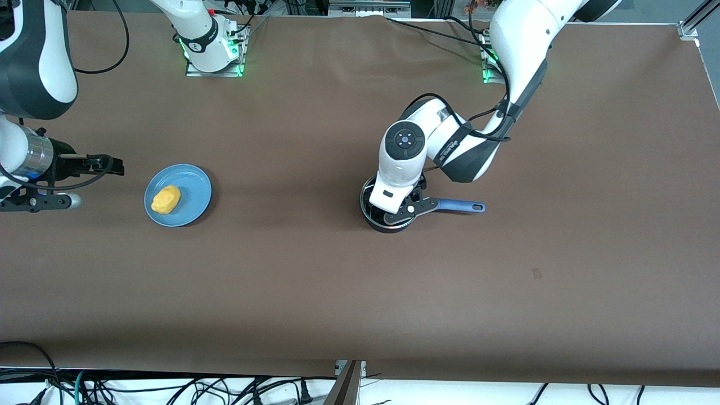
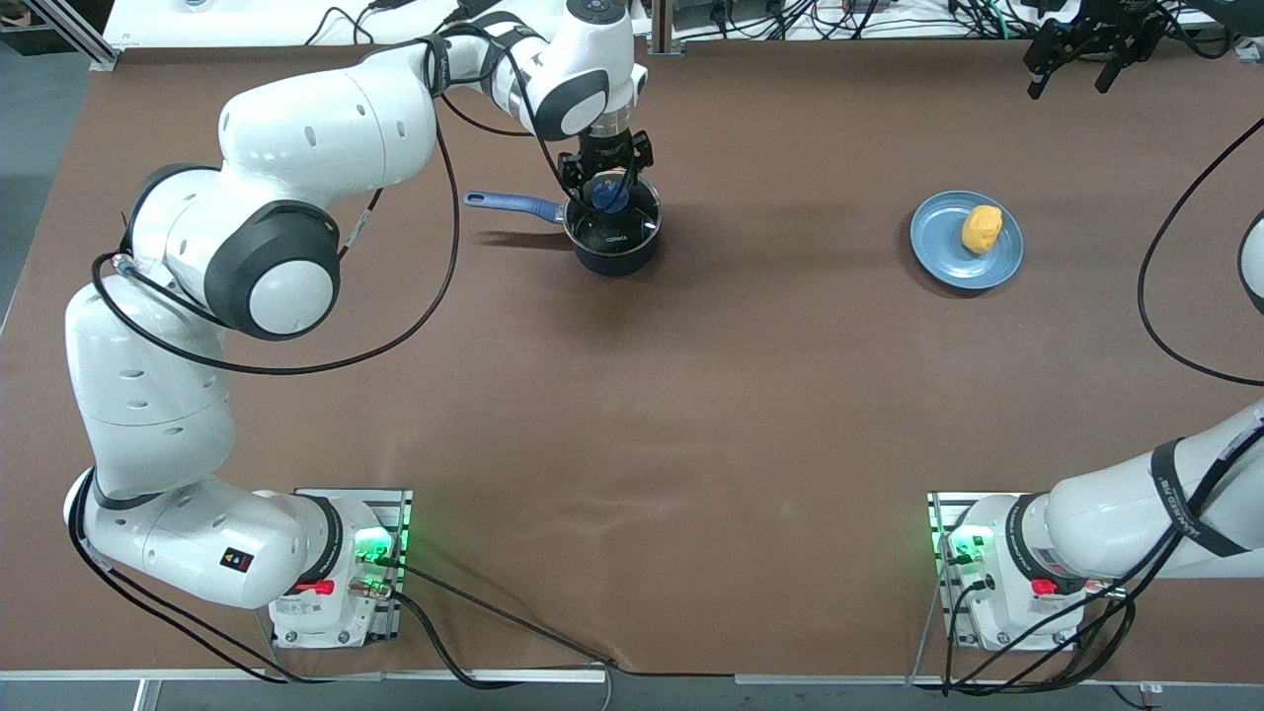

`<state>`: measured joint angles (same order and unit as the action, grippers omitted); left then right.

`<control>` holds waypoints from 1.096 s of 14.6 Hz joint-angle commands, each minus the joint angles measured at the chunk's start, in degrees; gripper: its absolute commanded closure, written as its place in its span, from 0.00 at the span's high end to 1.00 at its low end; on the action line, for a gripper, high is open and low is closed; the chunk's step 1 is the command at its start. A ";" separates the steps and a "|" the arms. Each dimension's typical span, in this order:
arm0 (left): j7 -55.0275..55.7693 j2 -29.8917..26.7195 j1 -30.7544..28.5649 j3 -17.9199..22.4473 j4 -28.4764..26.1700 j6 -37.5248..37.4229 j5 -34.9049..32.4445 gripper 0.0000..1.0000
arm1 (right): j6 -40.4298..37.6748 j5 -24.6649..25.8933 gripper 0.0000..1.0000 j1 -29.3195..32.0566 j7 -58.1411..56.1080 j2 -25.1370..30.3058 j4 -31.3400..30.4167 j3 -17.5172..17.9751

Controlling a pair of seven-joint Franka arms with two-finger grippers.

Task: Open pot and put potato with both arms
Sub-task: 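Reach the left gripper to the lid knob while the right gripper reaches the potato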

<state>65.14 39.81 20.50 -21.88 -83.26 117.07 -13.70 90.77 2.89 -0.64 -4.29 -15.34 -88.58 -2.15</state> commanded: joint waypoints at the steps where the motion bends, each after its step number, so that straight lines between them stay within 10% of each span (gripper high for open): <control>1: 0.34 0.44 0.24 0.61 0.82 0.08 -1.60 1.00 | 1.78 -0.52 1.00 1.43 0.86 -2.14 -0.36 0.04; 7: 0.43 1.14 0.41 0.61 0.29 -0.27 -1.69 0.95 | 18.11 -0.26 1.00 3.45 2.80 -2.94 -13.53 0.04; 16: -1.16 1.06 0.41 0.61 0.47 -2.02 -1.69 0.57 | 31.56 -0.17 1.00 3.81 14.13 -6.89 -25.49 0.13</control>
<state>64.71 40.89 20.52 -21.58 -83.37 116.74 -13.73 120.16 2.83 2.57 8.92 -21.82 -112.71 -2.39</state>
